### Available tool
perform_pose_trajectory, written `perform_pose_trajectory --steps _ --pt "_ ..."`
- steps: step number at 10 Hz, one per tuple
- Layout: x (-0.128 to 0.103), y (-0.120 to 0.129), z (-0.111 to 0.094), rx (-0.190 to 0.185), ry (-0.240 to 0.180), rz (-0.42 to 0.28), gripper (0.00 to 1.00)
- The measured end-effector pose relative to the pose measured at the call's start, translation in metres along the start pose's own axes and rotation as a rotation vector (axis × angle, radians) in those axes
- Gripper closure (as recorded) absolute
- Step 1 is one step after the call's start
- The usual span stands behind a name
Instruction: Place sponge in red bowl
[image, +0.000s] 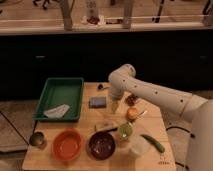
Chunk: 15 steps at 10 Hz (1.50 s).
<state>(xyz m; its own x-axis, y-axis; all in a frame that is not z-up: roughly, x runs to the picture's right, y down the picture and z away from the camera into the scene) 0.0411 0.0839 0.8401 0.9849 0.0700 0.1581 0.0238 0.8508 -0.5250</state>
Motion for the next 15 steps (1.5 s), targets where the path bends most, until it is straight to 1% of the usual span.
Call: perform_pose_trajectory --steps 2,4,7,10,13,15 --pt "-0.007 -0.004 0.006 -0.009 -0.006 -0.009 0.20" --pt "-0.019 -0.008 0.012 -0.019 -0.015 -0.022 0.20" --pt "-0.021 -0.012 0.017 -0.025 -0.019 -0.026 0.20" --pt "-0.035 -0.017 0.027 -0.037 -0.027 -0.040 0.20" --pt "-0.040 -0.019 0.035 -0.056 -0.029 -0.043 0.20" --pt "-0.050 -0.020 0.043 -0.069 -0.030 -0.053 0.20"
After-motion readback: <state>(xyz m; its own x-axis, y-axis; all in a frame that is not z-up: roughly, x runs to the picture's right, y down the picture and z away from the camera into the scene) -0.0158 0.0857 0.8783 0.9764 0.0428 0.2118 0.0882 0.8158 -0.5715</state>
